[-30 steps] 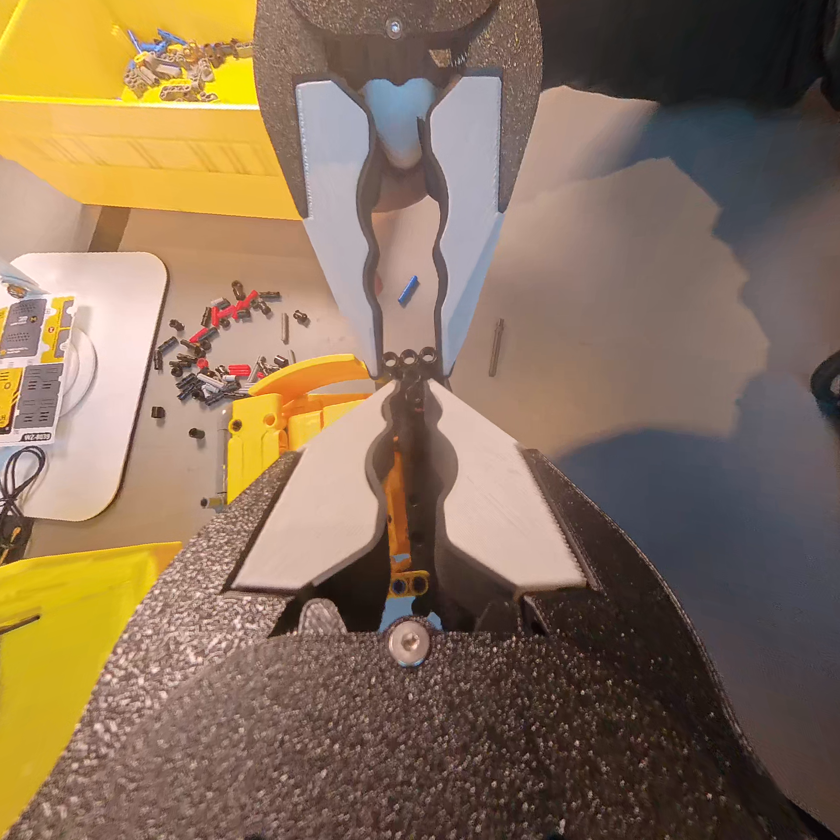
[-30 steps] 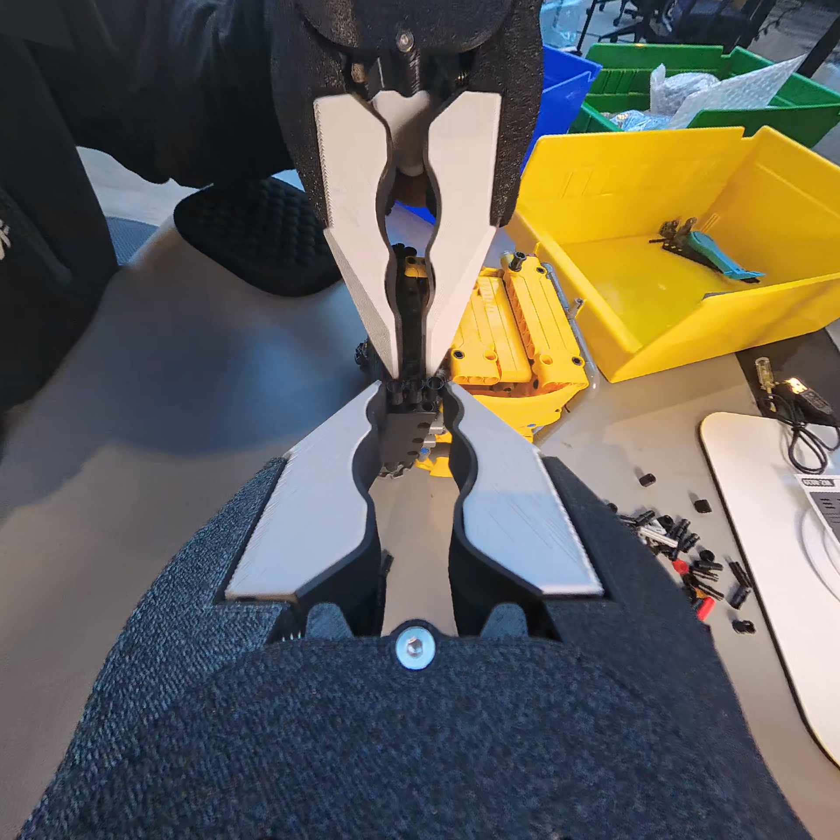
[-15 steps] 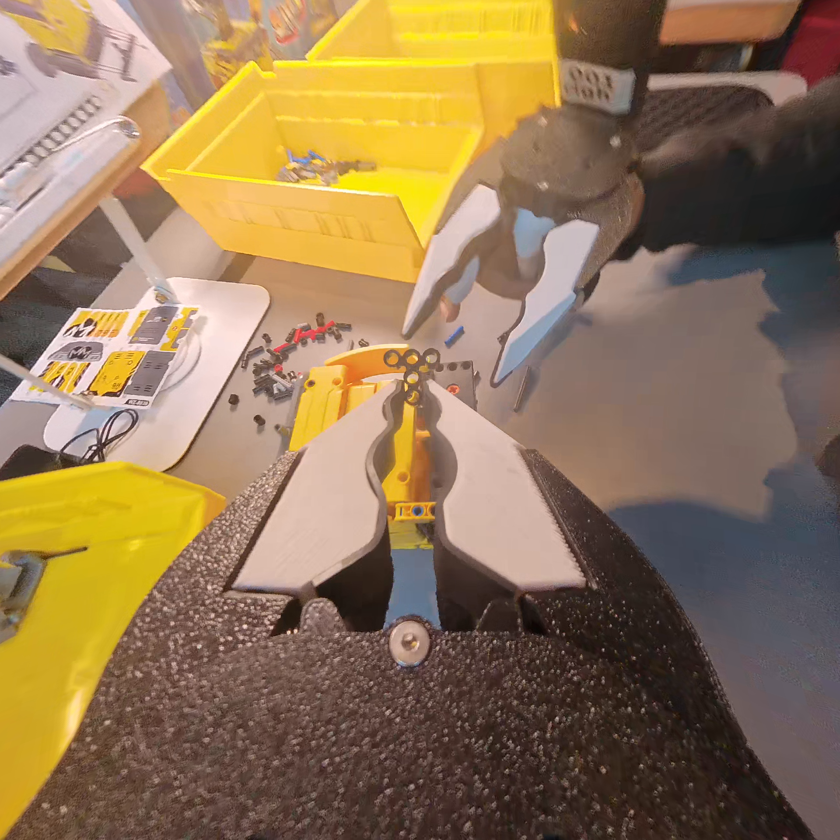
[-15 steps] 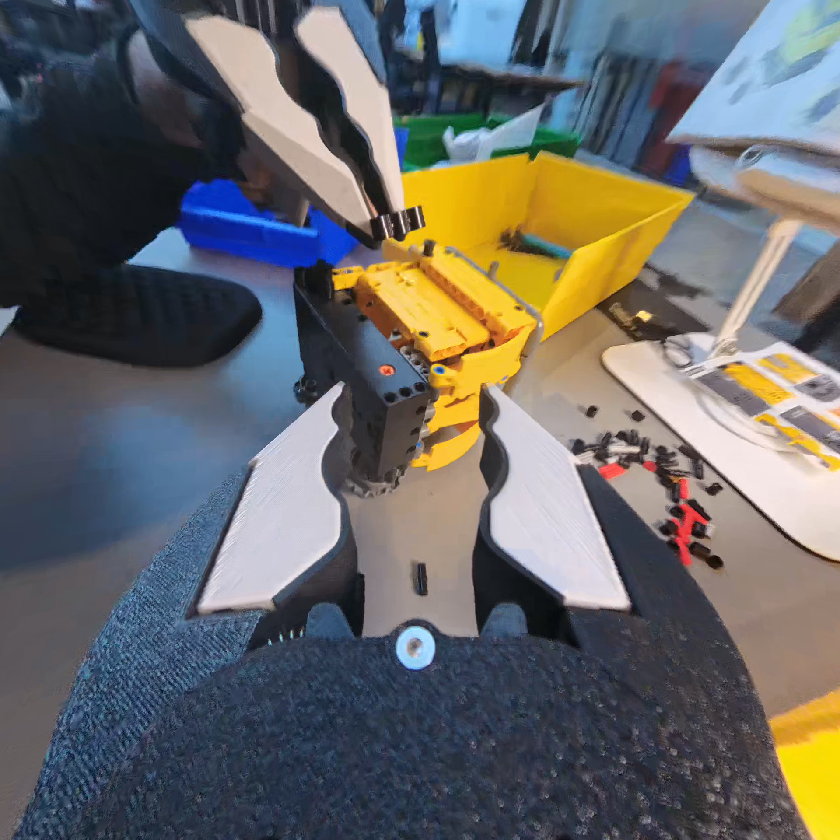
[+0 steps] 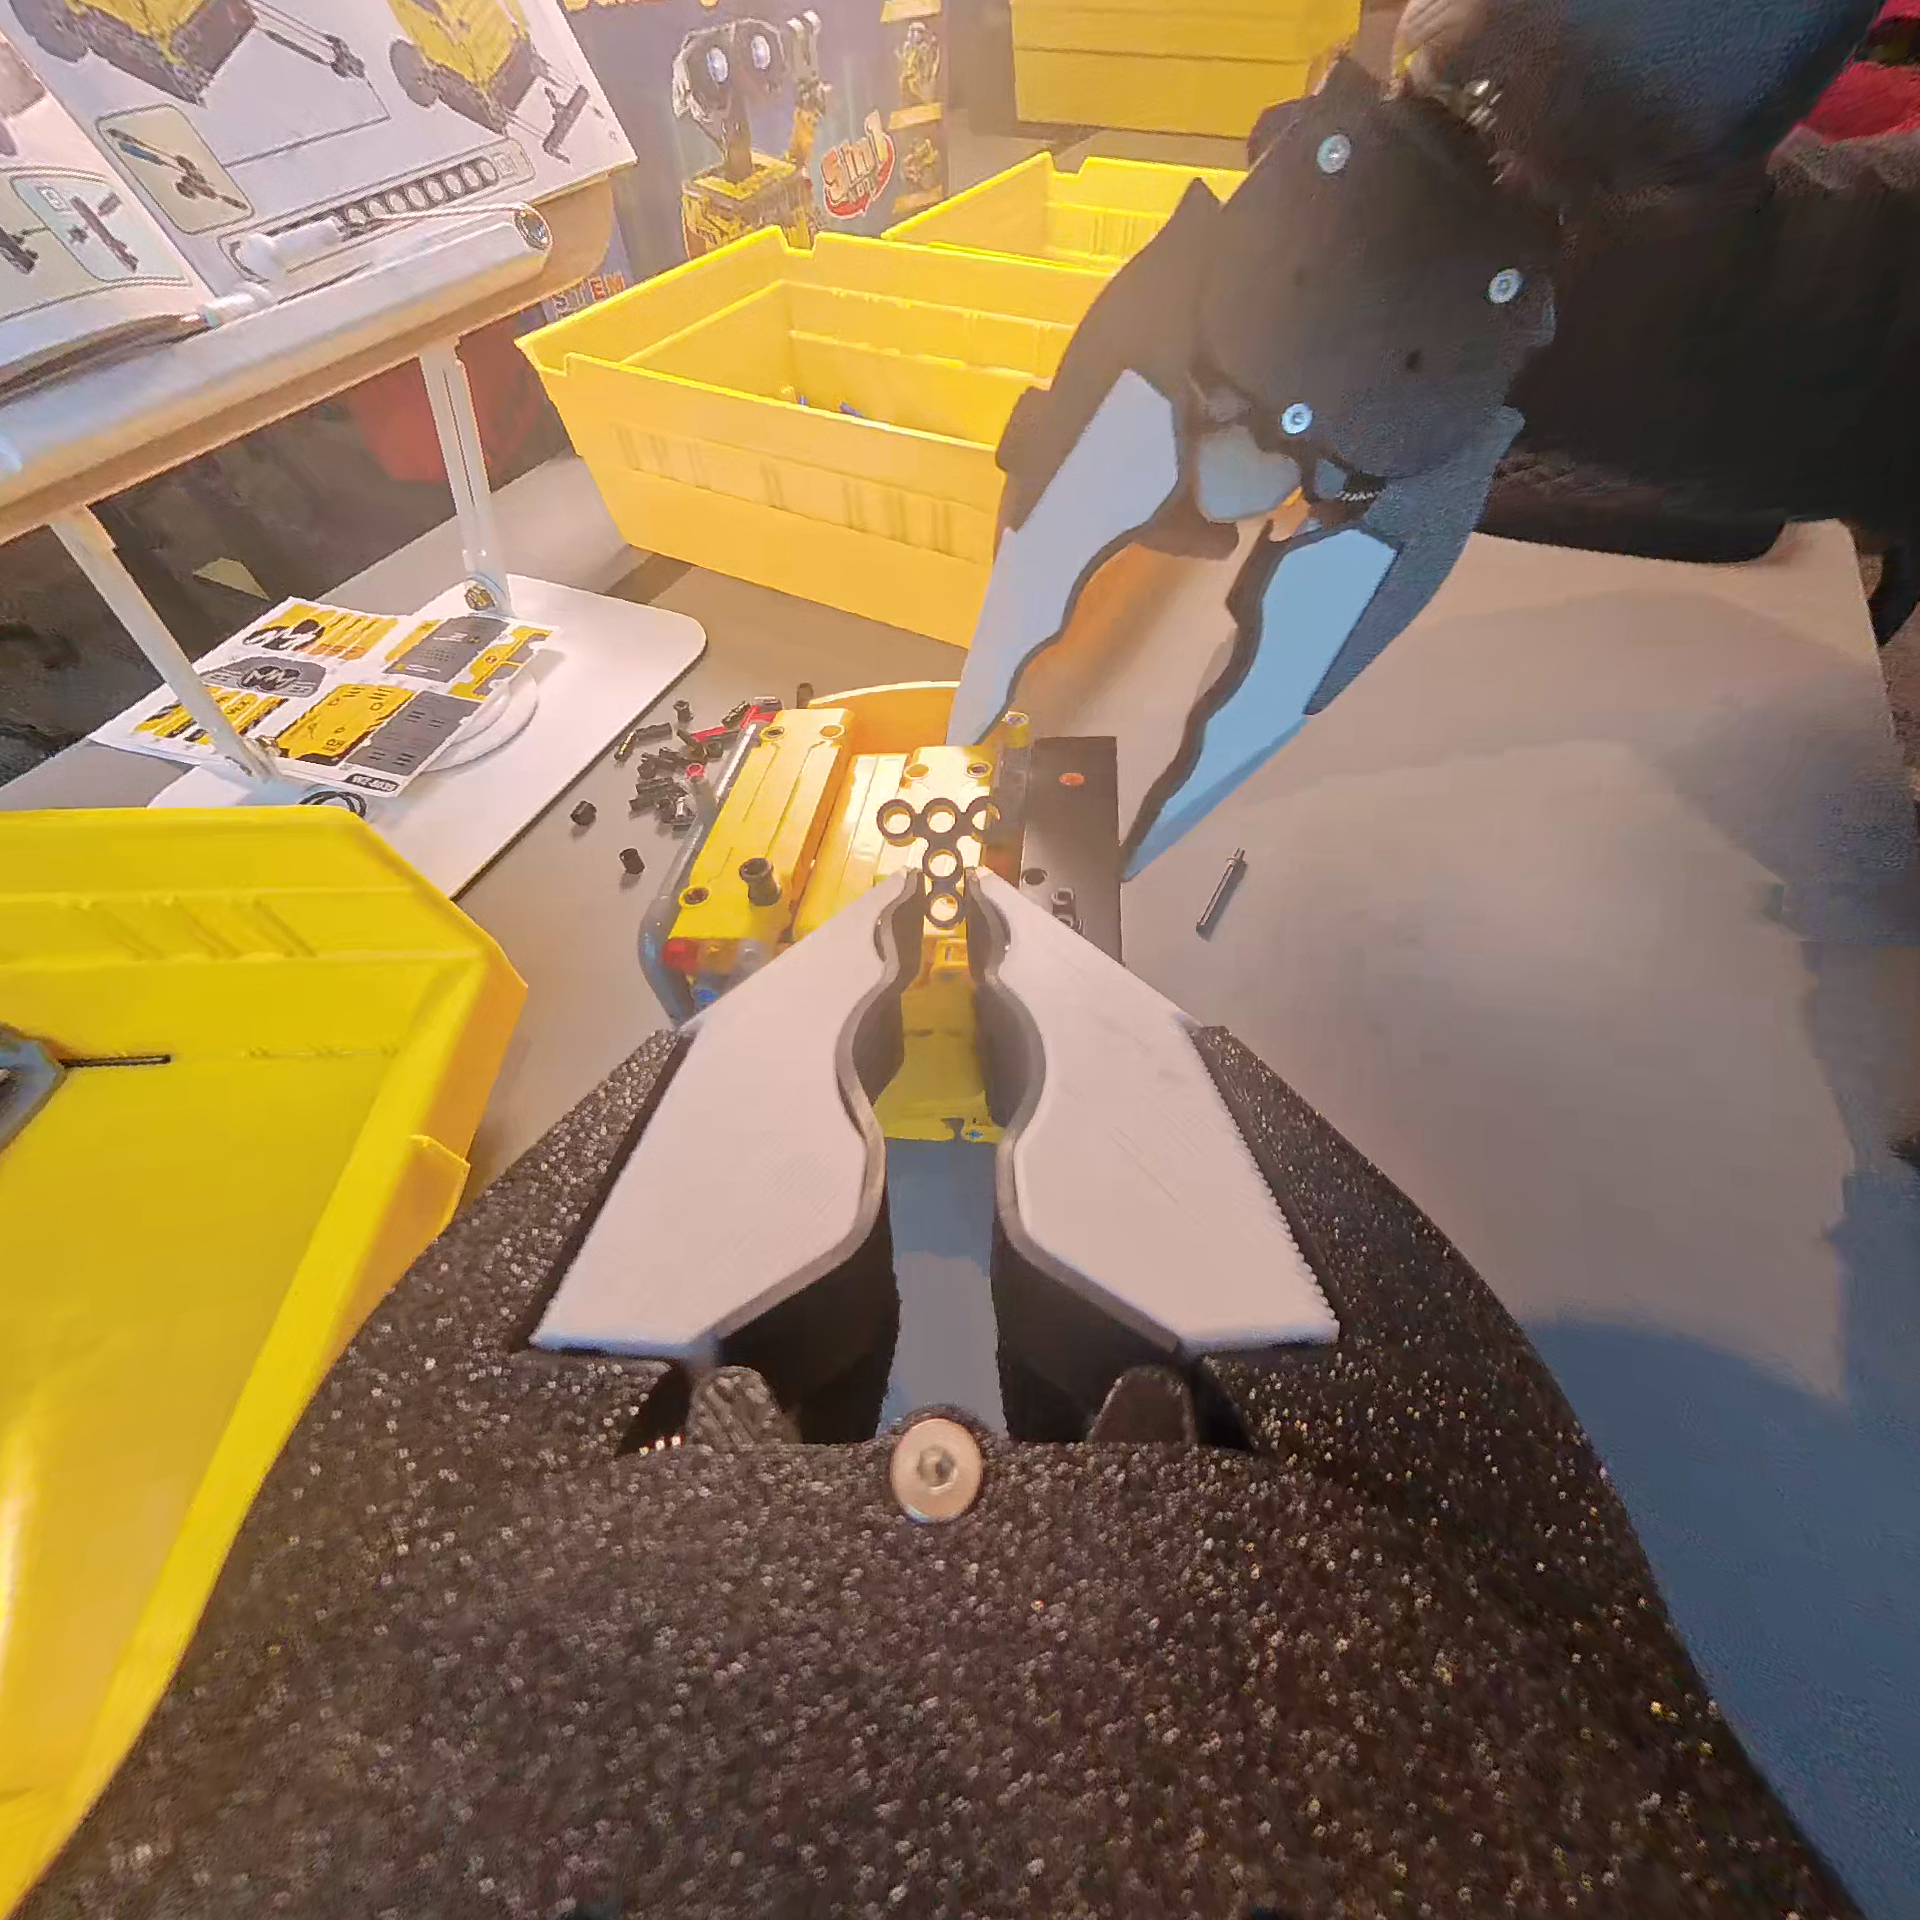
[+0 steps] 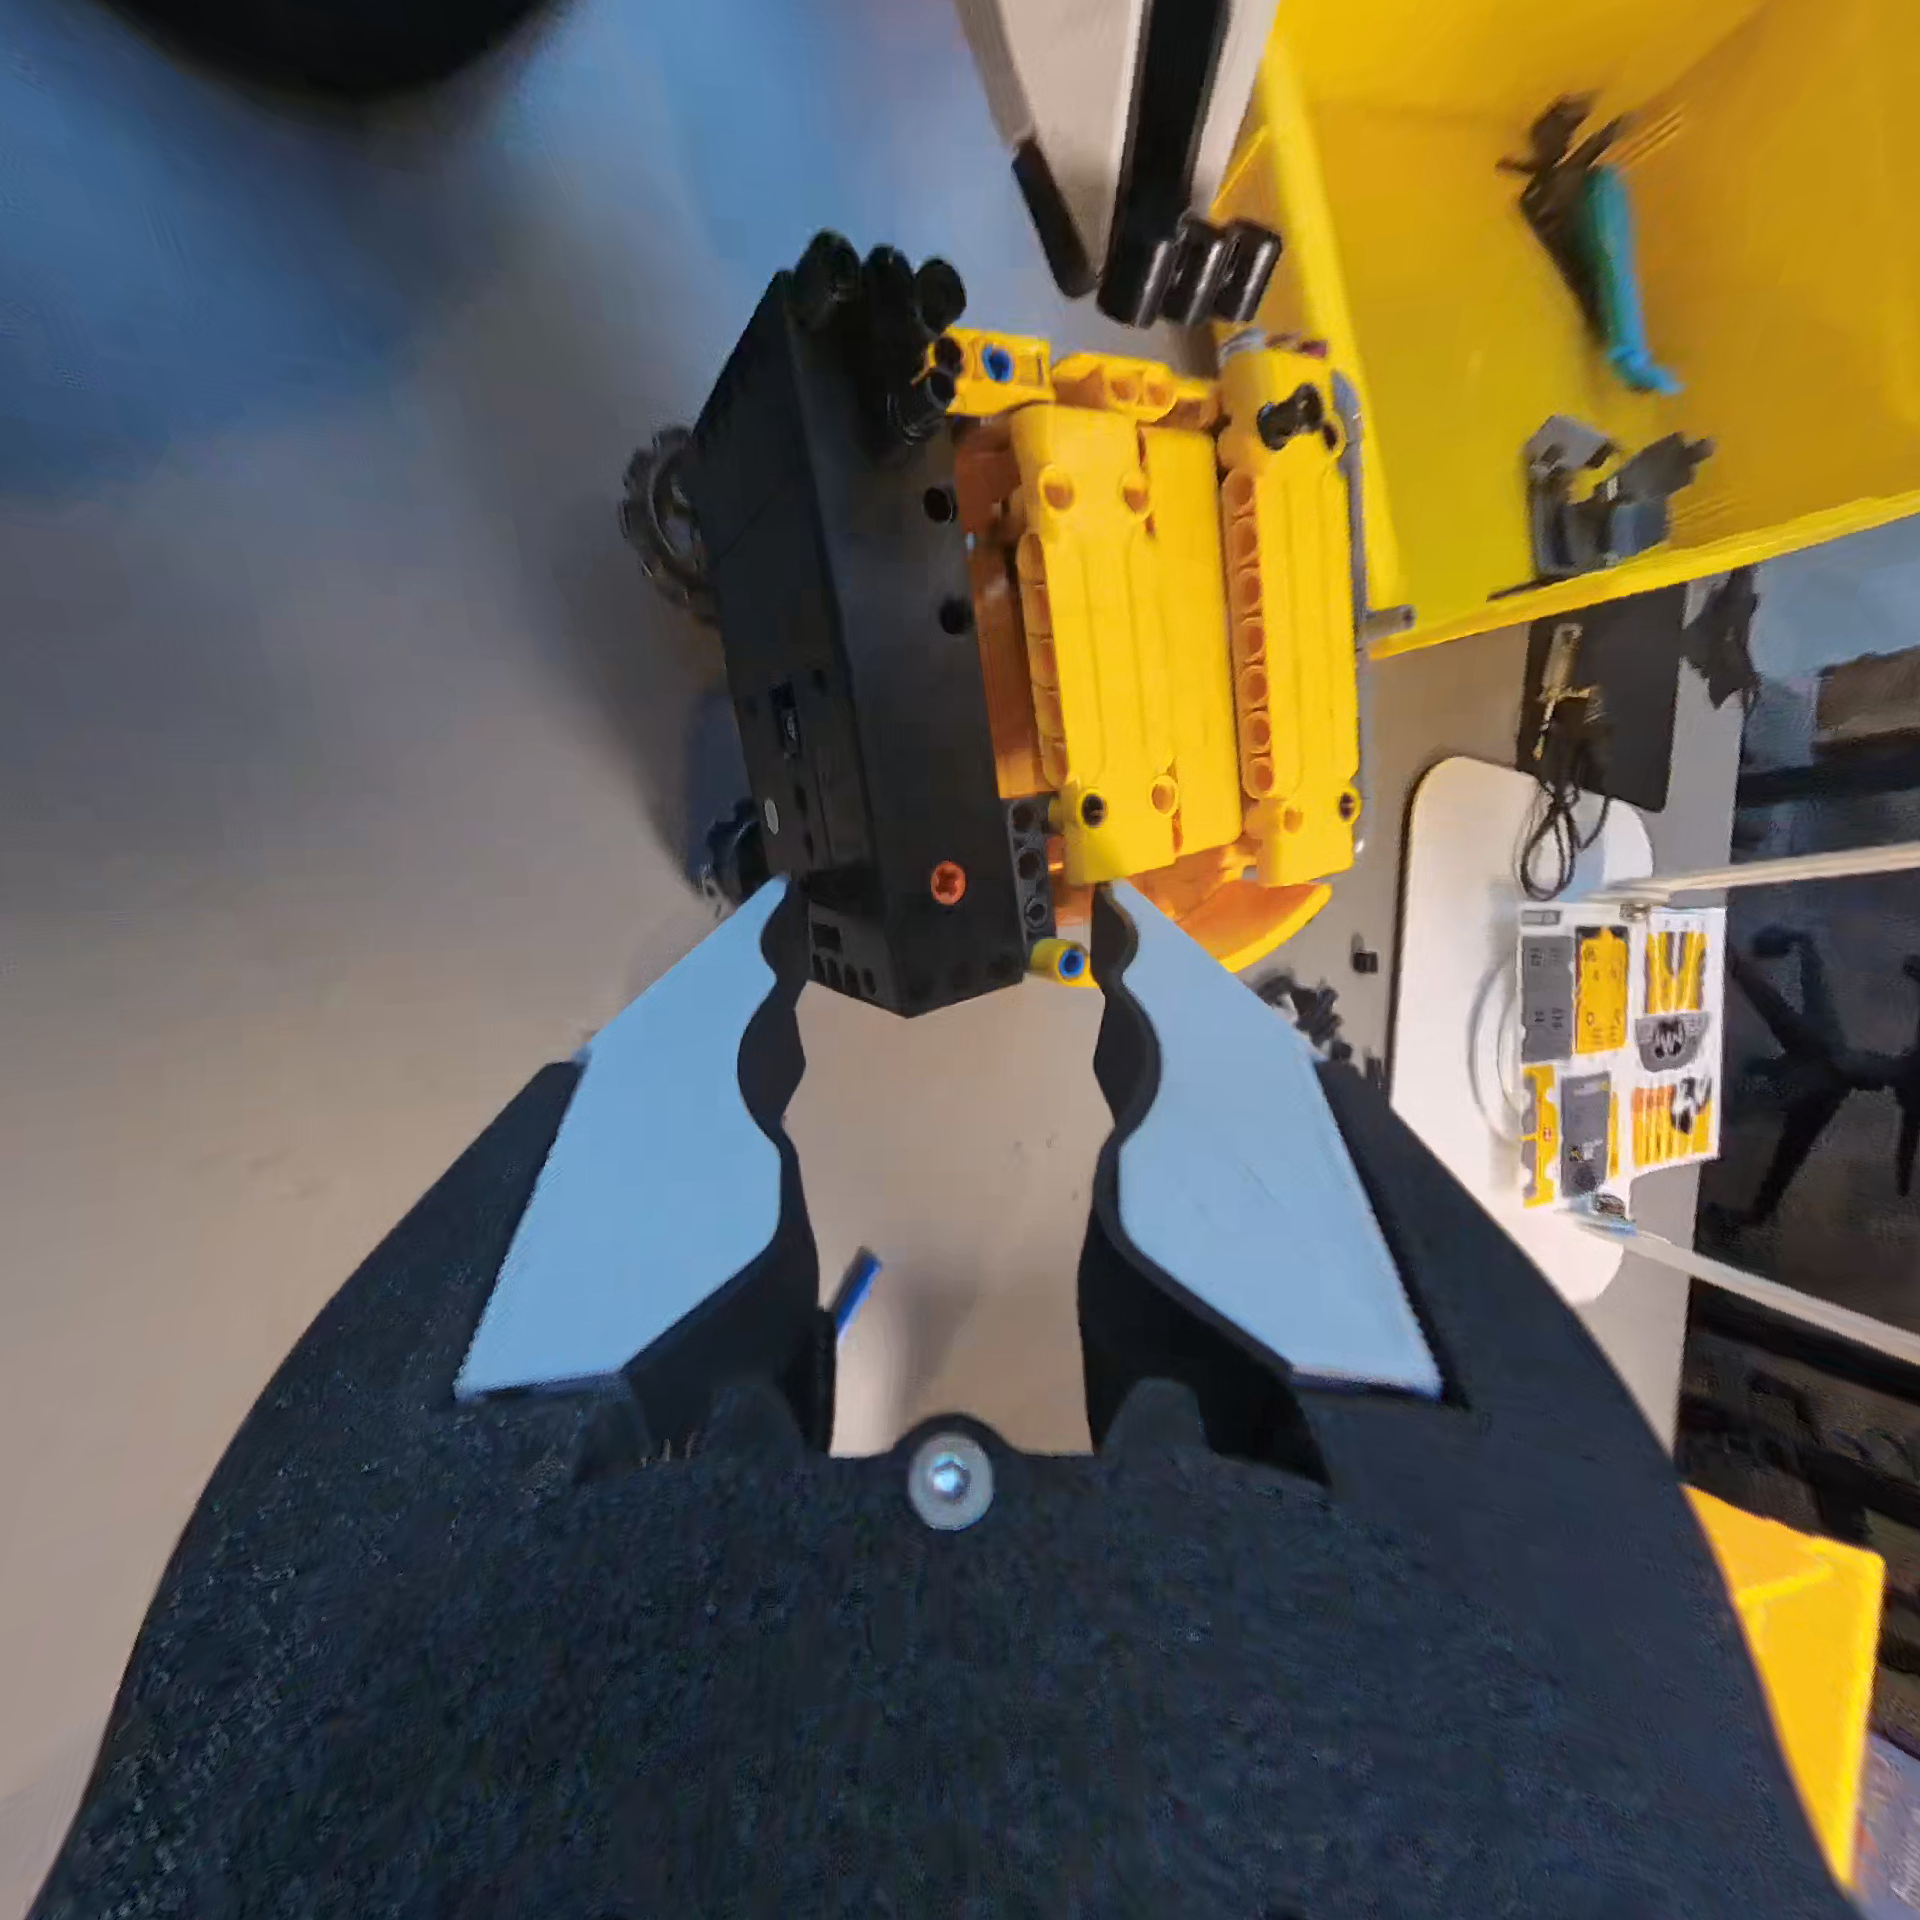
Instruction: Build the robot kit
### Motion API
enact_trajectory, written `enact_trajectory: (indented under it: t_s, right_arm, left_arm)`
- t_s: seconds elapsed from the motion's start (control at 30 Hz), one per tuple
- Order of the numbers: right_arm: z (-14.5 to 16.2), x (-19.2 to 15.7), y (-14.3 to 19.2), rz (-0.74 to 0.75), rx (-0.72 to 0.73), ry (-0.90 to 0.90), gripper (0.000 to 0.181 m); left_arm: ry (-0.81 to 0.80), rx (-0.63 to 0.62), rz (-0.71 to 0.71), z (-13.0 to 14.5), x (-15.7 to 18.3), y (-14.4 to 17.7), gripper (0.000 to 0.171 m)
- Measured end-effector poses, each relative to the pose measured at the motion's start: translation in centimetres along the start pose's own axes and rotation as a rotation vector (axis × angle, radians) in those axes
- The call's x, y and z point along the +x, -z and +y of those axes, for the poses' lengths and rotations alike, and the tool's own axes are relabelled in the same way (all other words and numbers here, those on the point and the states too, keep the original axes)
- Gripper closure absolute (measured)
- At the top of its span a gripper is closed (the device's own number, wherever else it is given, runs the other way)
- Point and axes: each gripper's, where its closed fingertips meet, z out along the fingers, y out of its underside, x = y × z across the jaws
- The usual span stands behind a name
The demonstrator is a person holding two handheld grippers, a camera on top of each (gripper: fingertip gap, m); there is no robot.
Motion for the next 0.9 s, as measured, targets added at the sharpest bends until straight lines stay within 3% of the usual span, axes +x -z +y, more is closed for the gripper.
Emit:
enact_trajectory:
  t_s: [0.07, 0.3, 0.47, 0.7, 0.9]
  right_arm:
    - [0.4, 0.1, -0.2, -0.037, -0.069, 0.019, 0.128]
    - [-0.7, -0.4, 0.3, -0.107, -0.091, 0.076, 0.136]
    - [-1.4, -3.9, 2.1, -0.063, -0.051, 0.077, 0.141]
    - [-1.2, -12.7, 6.7, -0.082, 0.011, -0.036, 0.141]
    - [-1.6, -13.4, 7.2, 0.012, 0.043, -0.053, 0.137]
  left_arm:
    - [-0.005, 0.003, 0.005, -0.1, 0.2, 0.1, 0.167]
    - [-0.040, 0.021, 0.007, -1.0, 0.9, 0.6, 0.167]
    - [-0.076, 0.038, 0.022, -2.4, 2.4, 1.7, 0.167]
    - [-0.158, -0.053, 0.154, -2.0, 8.3, 1.1, 0.167]
    - [-0.237, -0.198, 0.295, -1.0, 14.4, -1.4, 0.167]
